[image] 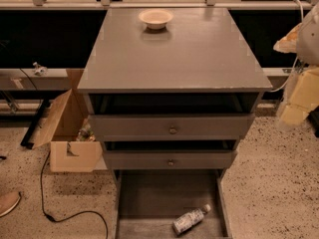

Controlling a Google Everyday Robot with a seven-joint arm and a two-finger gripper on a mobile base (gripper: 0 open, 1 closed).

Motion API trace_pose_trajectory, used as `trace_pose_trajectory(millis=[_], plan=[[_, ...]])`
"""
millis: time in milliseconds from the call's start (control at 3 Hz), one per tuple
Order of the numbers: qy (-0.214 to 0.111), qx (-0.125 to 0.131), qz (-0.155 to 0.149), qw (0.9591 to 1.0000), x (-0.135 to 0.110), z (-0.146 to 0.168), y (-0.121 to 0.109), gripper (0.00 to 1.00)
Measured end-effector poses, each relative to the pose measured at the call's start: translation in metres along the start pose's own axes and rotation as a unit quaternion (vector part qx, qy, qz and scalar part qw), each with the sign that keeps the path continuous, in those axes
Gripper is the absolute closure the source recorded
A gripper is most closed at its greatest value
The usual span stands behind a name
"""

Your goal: Pick blue plastic bottle from bottom drawer and place on counter

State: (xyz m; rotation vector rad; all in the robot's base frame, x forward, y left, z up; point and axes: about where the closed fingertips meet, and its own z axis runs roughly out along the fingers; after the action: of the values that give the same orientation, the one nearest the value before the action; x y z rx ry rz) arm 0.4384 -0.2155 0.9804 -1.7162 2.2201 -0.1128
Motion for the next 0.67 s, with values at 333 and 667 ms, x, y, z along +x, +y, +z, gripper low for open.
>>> trace_pose_trajectory(millis=[333,667], plan=[[0.000,0.000,0.000,1.0000,0.000,0.000,0.000,0.00],[-0.018,-0.017,-0.013,0.9996,-0.003,0.032,0.005,0.00]])
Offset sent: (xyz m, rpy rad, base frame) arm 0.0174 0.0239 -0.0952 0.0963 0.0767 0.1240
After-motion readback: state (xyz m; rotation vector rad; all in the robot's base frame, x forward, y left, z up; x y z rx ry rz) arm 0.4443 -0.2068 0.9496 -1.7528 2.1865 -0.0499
